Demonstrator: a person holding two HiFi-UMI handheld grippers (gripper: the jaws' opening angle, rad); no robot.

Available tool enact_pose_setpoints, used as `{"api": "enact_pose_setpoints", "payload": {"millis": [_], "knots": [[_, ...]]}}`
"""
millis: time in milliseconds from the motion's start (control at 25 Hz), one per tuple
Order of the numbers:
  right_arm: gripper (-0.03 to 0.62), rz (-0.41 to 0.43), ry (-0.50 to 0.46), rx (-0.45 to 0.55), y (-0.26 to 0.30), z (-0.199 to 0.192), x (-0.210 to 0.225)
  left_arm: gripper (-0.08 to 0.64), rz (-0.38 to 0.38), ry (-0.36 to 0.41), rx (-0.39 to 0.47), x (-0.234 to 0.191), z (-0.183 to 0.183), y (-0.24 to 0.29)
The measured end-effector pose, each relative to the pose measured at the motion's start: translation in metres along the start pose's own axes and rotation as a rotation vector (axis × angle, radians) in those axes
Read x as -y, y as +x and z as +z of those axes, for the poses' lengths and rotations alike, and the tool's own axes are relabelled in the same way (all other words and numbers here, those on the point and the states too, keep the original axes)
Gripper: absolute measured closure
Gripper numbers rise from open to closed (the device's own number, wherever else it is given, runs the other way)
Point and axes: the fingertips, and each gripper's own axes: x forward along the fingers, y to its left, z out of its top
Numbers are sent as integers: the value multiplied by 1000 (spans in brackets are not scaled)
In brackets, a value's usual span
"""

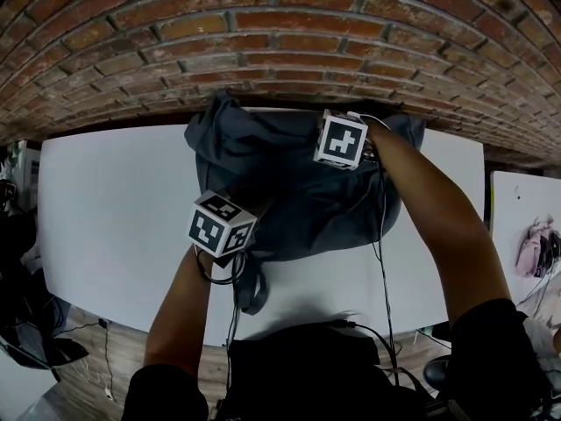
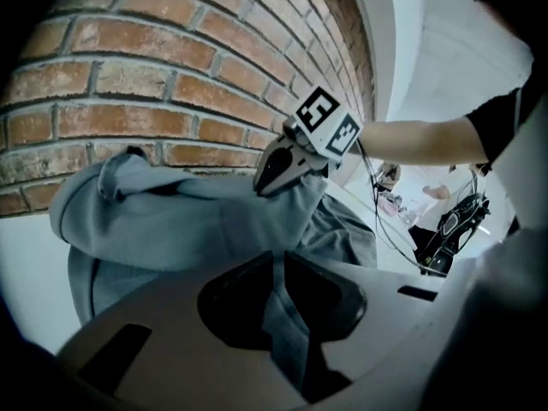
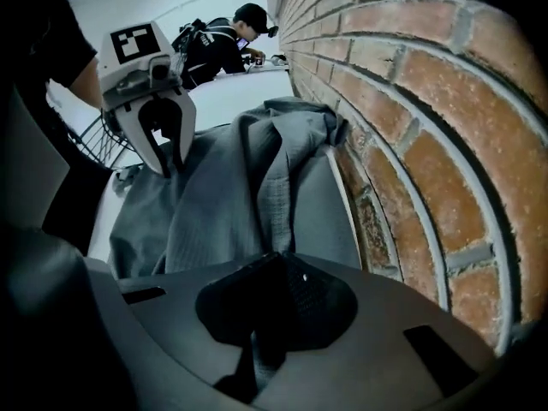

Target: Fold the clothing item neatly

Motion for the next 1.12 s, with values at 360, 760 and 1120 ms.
{"api": "enact_pose_setpoints", "payload": {"millis": [360,760,1120], "knots": [[575,-285,280,167,-40,-3,90,525,39,53,-99,-7,-29,6],[545,-431,459,214,-58,-37,114,525,51,46,-111,-10,-38,10],[448,-382,875,660,-156,-100,3,497,160,-51,6,-23,-52,-53]]}}
